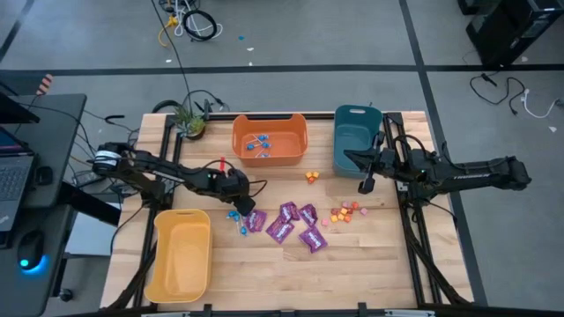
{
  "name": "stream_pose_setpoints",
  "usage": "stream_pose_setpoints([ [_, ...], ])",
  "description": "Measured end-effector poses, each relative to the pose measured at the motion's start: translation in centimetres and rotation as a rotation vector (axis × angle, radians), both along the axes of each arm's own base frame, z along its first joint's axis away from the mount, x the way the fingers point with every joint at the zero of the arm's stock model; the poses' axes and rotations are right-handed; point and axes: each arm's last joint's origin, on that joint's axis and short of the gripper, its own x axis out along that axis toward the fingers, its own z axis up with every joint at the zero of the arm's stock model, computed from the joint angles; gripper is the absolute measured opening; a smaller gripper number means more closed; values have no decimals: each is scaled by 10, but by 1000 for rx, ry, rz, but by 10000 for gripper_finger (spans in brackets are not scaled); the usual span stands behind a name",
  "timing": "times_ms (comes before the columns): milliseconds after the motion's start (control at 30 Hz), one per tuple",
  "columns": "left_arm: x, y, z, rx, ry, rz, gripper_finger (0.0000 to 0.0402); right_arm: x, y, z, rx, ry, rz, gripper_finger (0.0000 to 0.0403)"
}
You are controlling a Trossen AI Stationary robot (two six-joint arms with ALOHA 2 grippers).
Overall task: Sort candy
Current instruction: Put the blue candy into the orange bin
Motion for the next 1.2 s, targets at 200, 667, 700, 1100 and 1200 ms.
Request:
stream_pose_setpoints([
  [200, 1, 0, -2, 6, 7, -3, 111, 0, 0, 0, 0, 0, 0, 0],
  [667, 1, 1, -3, 41, 17, -44, 3, 0, 0, 0, 0, -1, 0, 0],
  [700, 1, 1, -3, 42, 17, -44, 2, 0, 0, 0, 0, 0, 0, 0],
  [1100, 2, 1, 12, 92, -76, -94, 0, 0, 0, 0, 0, -1, 0, 0],
  [1200, 2, 1, 19, 106, -114, -104, 0, 0, 0, 0, 0, -1, 0, 0],
])
